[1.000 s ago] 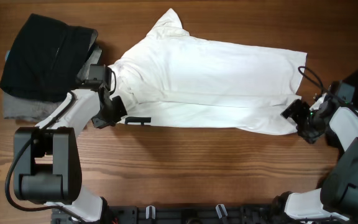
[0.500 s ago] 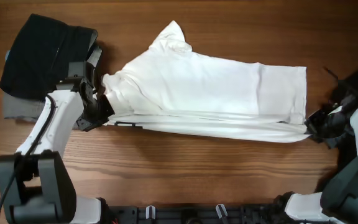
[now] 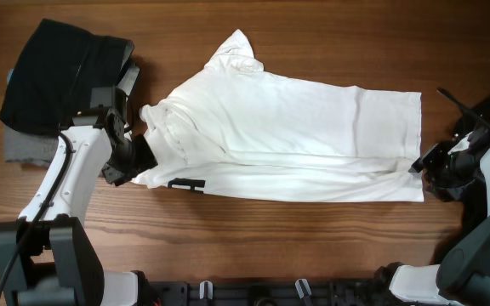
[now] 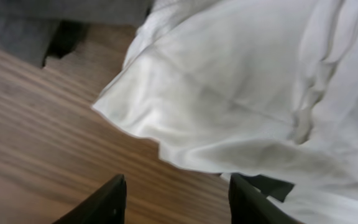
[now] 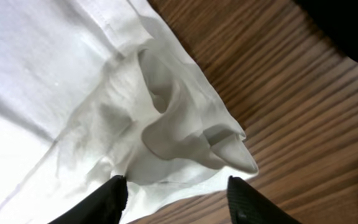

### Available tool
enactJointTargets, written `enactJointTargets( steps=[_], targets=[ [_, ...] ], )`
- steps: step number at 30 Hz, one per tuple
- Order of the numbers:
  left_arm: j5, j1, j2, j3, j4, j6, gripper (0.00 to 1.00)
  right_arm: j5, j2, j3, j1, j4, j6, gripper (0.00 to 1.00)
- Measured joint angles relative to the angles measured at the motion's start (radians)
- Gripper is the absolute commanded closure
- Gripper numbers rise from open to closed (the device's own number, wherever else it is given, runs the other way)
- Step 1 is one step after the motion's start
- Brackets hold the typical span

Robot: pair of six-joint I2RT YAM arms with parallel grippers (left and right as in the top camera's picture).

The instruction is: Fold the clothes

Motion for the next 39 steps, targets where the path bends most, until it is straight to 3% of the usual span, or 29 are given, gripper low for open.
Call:
enactJointTargets(
  steps=[8,18,20,23,24,29,39],
  targets=[
    [0.151,0.0,0.0,0.002,0.068,-0.001,0.48,0.0,0.0,0.0,-0.001,-0.035,0.029,0.34],
    [0.221,-0.045,0.0,0.003,0.206,0.01,0.57,-0.137,0.0,-0.055,0.011,0.04,-0.069,0.38],
    [0.225,-0.074,0.0,0.003,0.254,0.024,0.67,-0.147,0.0,-0.055,0.027,0.033,-0.076,0.38],
    [0.227,-0.124,0.0,0.005,0.354,0.073,0.94,-0.161,0.0,-0.055,0.044,0.009,-0.085,0.39],
    [0.221,-0.142,0.0,0.005,0.399,0.107,0.96,-0.164,0.0,-0.055,0.046,-0.002,-0.085,0.39],
    [0.195,-0.168,0.024,0.007,0.556,0.173,0.96,-0.168,0.0,-0.056,0.046,-0.049,-0.085,0.39],
    [0.249,-0.166,0.327,0.011,0.711,0.196,0.96,-0.183,0.0,-0.058,0.111,-0.04,-0.097,0.34]
  ],
)
